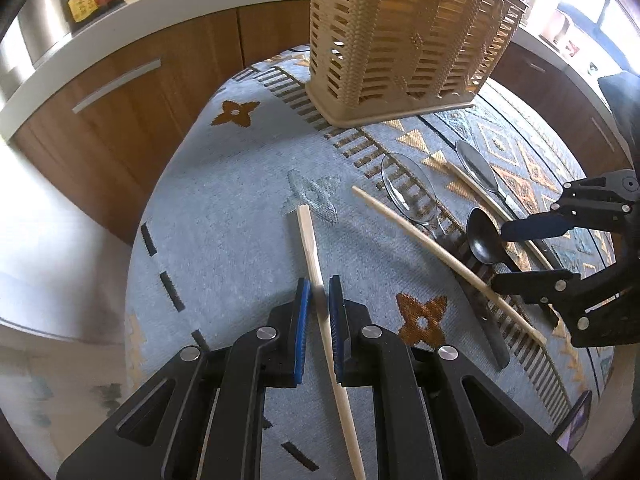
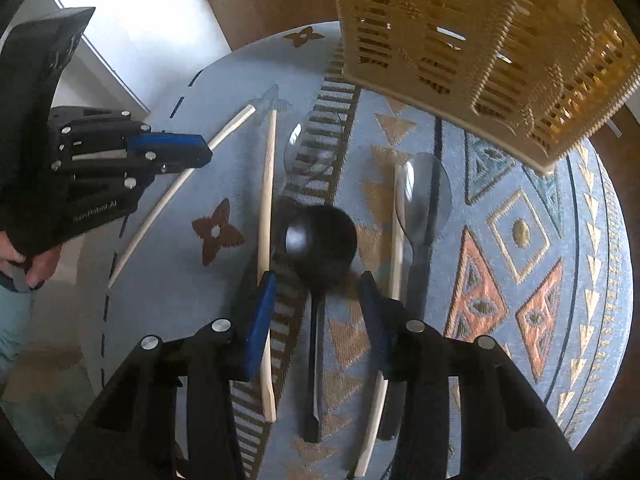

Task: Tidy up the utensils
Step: 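Grasp the black ladle by its handle with the right tool, then lift the chopstick and ladle over the caddy and open both tools, then grasp a wooden chopstick with the left tool while the right grasps a clear spoon, then carry chopstick and spoon over the caddy and open both tools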

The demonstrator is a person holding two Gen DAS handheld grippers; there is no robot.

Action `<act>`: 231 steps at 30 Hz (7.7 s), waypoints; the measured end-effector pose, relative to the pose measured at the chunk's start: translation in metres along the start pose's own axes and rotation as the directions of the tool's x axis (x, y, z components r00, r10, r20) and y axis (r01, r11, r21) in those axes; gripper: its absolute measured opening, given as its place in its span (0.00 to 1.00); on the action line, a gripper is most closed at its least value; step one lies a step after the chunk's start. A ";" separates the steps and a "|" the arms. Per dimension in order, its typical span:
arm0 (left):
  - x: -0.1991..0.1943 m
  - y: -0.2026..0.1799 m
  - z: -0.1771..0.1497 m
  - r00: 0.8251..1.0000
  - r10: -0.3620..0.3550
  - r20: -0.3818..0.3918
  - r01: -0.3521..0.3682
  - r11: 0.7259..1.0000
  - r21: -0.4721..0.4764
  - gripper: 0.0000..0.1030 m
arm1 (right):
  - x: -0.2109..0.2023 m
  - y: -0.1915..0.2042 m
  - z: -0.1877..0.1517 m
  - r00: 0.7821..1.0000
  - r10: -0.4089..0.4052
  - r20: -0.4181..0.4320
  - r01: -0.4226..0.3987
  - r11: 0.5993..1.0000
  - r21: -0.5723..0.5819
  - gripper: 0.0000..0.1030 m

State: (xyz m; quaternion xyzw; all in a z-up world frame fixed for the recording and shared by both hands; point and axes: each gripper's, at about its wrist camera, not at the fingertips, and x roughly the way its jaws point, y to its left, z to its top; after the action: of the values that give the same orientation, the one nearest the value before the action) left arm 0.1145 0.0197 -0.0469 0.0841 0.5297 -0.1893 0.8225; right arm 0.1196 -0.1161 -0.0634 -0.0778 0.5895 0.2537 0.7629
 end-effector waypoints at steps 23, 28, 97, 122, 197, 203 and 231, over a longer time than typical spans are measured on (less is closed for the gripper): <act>-0.054 -0.014 0.008 0.964 -0.124 0.236 0.123 0.992 0.021 0.03 | -0.060 0.000 -0.011 0.966 0.028 0.255 -0.027 1.000 -0.008 0.33; -0.111 -0.023 0.004 0.876 -0.082 0.476 0.105 0.994 -0.022 0.04 | -0.110 -0.009 -0.028 0.899 0.035 0.437 -0.041 0.999 0.006 0.33; -0.033 0.033 -0.020 0.984 -0.136 0.114 0.167 0.926 -0.337 0.40 | -0.057 -0.052 -0.012 0.985 -0.042 0.166 -0.001 0.968 0.250 0.55; -0.006 -0.032 -0.017 0.980 0.157 0.118 -0.145 0.984 -0.105 0.25 | -0.004 -0.065 0.011 0.994 -0.086 0.068 0.066 0.964 0.257 0.41; -0.204 -0.055 0.043 0.538 -0.046 0.842 0.103 0.995 -0.012 0.04 | -0.198 -0.049 -0.031 0.590 -0.069 0.804 -0.058 0.990 0.128 0.28; -0.223 -0.057 0.079 0.356 0.035 0.934 0.085 0.994 -0.070 0.04 | -0.226 -0.064 0.005 0.462 -0.123 0.878 -0.063 0.983 0.171 0.28; -0.166 -0.047 0.109 0.229 0.153 0.961 0.055 0.984 -0.170 0.04 | -0.171 -0.054 0.064 0.378 -0.307 0.874 0.231 0.945 0.232 0.28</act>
State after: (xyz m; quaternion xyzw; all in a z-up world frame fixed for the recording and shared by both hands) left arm 0.1260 -0.0229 0.1520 -0.1041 -0.0840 -0.1292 0.9826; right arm 0.1709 -0.1862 0.1060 0.0025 0.0781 0.1071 0.9912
